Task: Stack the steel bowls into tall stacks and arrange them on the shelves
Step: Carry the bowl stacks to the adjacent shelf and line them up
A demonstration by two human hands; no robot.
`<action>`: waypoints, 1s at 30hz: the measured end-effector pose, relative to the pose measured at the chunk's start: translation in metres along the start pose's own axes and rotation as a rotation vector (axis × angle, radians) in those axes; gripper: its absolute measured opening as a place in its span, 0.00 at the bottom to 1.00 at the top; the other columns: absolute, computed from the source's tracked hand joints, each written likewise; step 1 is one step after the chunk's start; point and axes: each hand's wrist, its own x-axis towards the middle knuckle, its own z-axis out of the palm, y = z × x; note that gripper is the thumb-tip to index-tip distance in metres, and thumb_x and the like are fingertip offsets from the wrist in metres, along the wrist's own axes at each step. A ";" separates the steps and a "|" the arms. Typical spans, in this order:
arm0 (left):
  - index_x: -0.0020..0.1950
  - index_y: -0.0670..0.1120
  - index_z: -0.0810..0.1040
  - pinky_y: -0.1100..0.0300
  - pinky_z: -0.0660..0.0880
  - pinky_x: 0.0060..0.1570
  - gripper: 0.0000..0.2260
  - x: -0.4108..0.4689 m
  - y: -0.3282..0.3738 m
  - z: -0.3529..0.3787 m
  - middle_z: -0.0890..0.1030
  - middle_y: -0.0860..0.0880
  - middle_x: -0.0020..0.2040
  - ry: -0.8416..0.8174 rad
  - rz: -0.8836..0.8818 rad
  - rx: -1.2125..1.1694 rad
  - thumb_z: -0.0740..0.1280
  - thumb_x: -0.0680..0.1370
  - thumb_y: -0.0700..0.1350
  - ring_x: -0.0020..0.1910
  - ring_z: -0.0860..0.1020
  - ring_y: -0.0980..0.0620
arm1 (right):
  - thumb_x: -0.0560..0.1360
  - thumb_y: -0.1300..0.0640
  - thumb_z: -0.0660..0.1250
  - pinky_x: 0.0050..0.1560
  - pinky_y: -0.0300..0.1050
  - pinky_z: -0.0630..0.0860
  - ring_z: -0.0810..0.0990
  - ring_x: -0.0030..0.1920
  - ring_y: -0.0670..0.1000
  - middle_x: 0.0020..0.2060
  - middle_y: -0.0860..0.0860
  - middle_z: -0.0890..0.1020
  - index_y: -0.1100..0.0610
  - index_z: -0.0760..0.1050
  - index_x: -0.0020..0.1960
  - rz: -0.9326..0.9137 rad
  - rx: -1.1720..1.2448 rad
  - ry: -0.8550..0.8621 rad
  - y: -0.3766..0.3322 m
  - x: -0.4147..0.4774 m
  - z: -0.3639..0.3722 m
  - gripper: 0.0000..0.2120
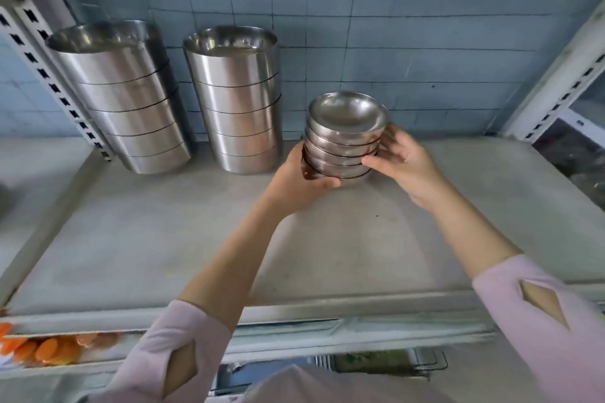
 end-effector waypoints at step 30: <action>0.77 0.46 0.61 0.57 0.67 0.67 0.36 -0.018 0.035 0.004 0.69 0.47 0.73 0.109 -0.091 0.564 0.73 0.74 0.54 0.70 0.69 0.47 | 0.73 0.53 0.75 0.62 0.48 0.76 0.79 0.59 0.46 0.61 0.45 0.79 0.48 0.73 0.67 -0.049 -0.194 0.228 -0.002 -0.008 -0.011 0.24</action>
